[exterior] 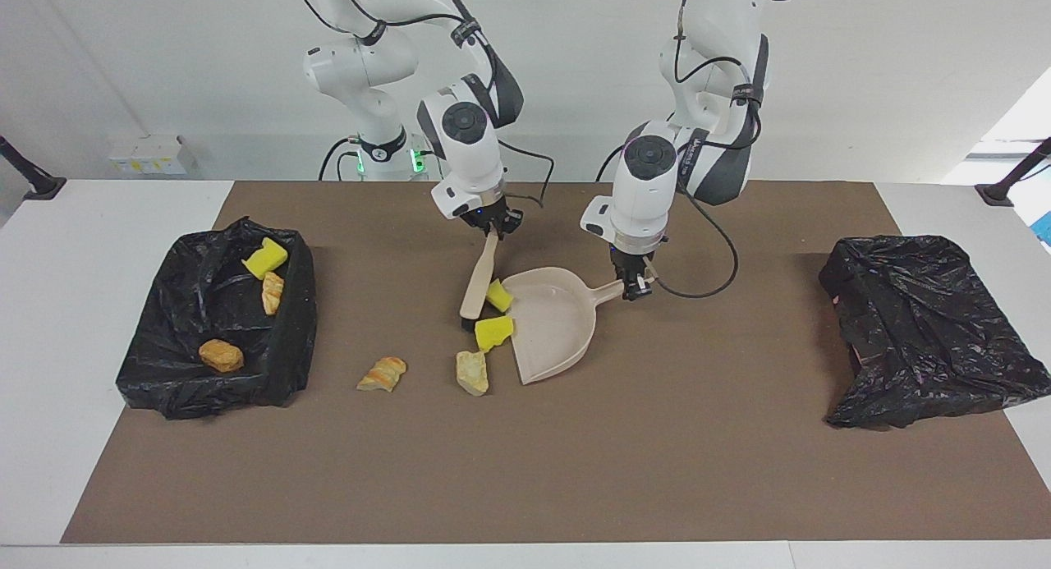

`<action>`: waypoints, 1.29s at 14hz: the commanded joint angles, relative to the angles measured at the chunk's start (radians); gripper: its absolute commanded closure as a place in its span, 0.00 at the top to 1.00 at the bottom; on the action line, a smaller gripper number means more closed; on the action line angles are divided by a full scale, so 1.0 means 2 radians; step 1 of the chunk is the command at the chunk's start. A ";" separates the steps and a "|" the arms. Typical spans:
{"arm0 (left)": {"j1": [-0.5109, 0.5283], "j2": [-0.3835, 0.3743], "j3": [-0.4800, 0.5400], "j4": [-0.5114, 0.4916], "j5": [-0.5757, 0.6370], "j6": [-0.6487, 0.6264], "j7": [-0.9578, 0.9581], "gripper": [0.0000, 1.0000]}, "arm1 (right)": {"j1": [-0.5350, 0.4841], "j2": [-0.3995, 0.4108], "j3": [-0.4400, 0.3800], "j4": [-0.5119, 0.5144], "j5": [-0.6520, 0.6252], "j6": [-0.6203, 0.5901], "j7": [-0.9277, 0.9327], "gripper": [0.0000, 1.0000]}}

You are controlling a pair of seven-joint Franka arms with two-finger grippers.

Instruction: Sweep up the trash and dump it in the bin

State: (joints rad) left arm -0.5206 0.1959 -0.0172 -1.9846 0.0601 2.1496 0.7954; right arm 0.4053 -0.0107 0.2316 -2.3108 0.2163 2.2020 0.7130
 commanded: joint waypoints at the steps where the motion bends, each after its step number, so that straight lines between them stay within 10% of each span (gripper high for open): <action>1: -0.007 -0.014 0.003 -0.041 0.009 0.062 -0.009 0.00 | 0.018 -0.015 0.000 0.004 0.015 -0.001 -0.024 0.00; 12: 0.000 -0.013 0.003 -0.041 0.008 0.064 -0.008 0.00 | -0.100 0.089 -0.003 0.224 -0.111 -0.137 -0.134 0.00; 18: 0.000 -0.012 0.003 -0.038 0.006 0.064 -0.015 0.00 | -0.170 0.087 -0.004 0.214 -0.232 -0.200 -0.173 0.00</action>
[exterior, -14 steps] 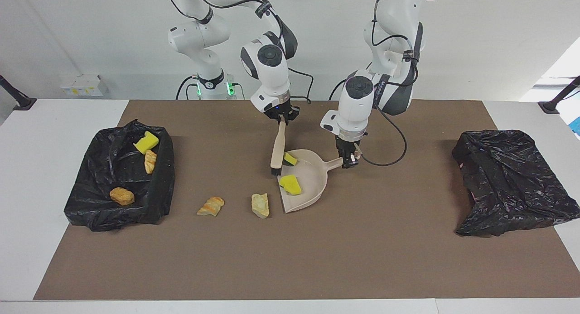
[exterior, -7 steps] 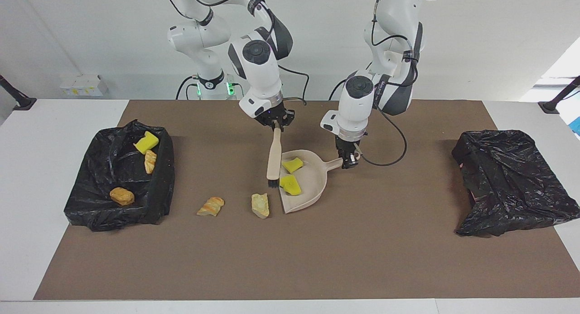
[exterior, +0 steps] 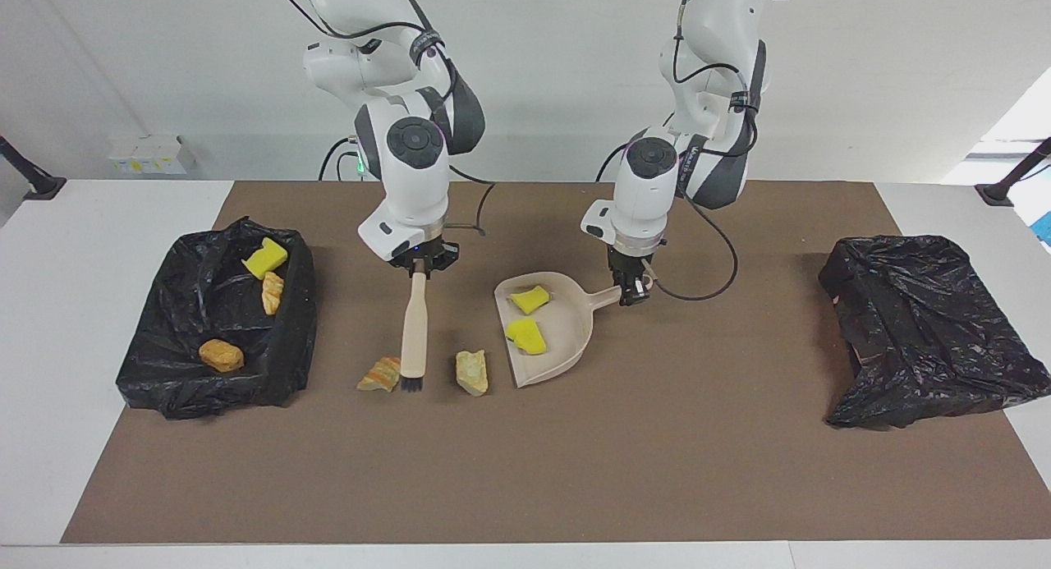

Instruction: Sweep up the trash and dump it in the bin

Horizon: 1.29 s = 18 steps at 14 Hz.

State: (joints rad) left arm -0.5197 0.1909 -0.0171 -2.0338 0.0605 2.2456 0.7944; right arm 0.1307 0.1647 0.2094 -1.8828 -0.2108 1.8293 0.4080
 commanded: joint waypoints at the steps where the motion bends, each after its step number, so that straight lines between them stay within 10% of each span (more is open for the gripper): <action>1: 0.000 -0.010 0.003 -0.013 0.006 0.016 -0.018 0.00 | -0.054 0.000 0.008 -0.007 -0.020 -0.008 -0.021 0.00; 9: -0.001 -0.010 0.003 -0.013 0.006 0.015 -0.024 0.00 | -0.106 0.026 0.009 -0.033 -0.020 0.056 -0.085 0.00; 18: -0.001 -0.010 0.003 -0.013 0.006 0.015 -0.024 0.00 | -0.013 0.051 0.020 -0.027 0.038 0.076 -0.114 0.00</action>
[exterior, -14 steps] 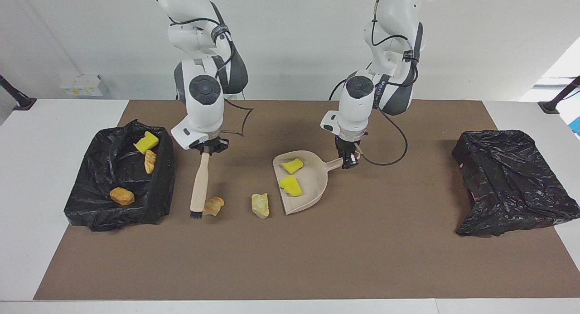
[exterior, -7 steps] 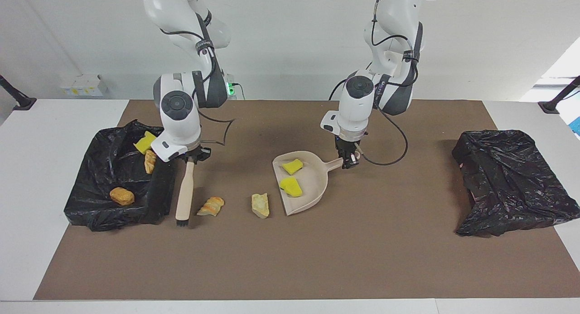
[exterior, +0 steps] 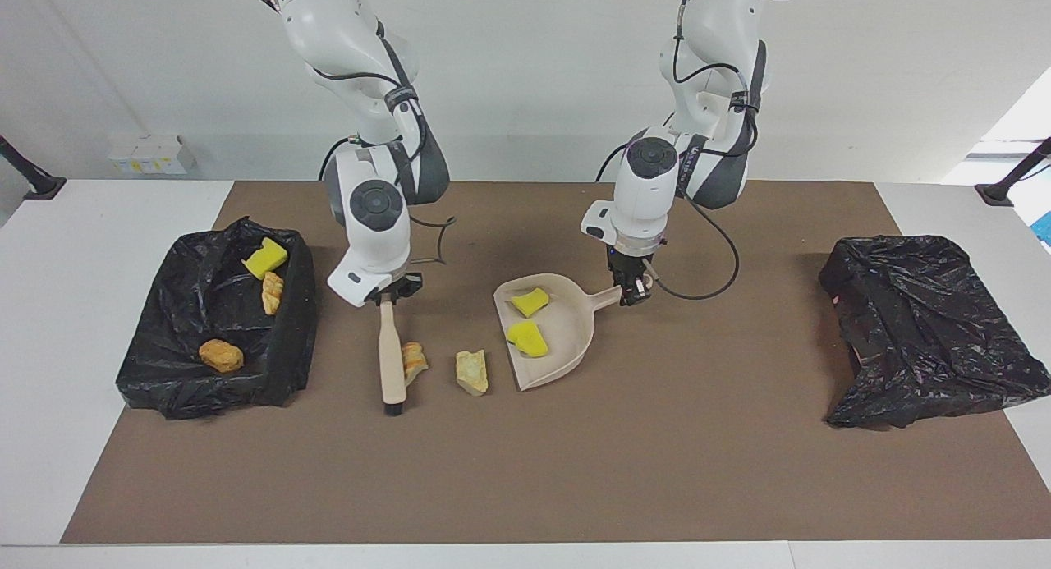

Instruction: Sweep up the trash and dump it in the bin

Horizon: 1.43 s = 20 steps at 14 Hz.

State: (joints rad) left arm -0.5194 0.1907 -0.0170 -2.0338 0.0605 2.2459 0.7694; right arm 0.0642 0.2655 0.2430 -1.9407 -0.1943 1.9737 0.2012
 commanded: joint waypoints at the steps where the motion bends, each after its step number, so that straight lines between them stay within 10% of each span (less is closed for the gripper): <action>1: -0.001 -0.009 0.003 -0.013 0.006 0.015 -0.012 0.00 | 0.041 -0.002 0.002 0.002 0.047 0.002 -0.008 0.00; 20: 0.010 -0.009 0.002 -0.018 0.001 0.024 0.003 0.00 | 0.149 -0.071 0.024 0.025 0.137 -0.053 0.217 0.00</action>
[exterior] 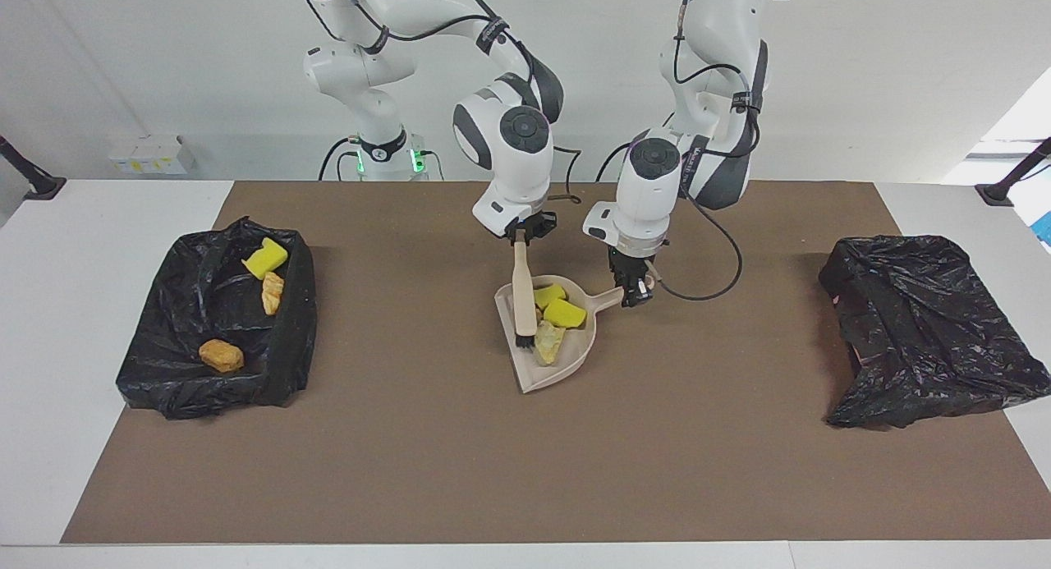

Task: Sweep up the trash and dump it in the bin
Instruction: 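Carry the loaded dustpan to the bin nearest the left arm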

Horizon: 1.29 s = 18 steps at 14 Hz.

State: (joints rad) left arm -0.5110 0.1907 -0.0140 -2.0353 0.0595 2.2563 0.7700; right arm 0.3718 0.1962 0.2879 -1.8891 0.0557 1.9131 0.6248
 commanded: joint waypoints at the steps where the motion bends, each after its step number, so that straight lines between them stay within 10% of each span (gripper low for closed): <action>1: 0.007 -0.009 0.000 -0.016 0.002 0.019 0.003 0.00 | -0.006 -0.050 0.002 0.000 0.016 -0.031 0.007 0.00; 10: 0.092 -0.013 -0.001 0.040 -0.092 -0.043 0.163 0.00 | 0.033 -0.155 0.004 -0.145 0.082 0.027 0.017 0.00; 18: 0.225 -0.012 0.005 0.152 -0.095 -0.205 0.318 0.00 | 0.093 -0.158 0.004 -0.205 0.102 0.061 0.096 0.00</action>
State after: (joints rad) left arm -0.1232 0.1751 -0.0022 -1.7862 -0.1099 1.9285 1.3115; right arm 0.5498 -0.0839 0.2966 -2.2515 0.2101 2.0071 0.8003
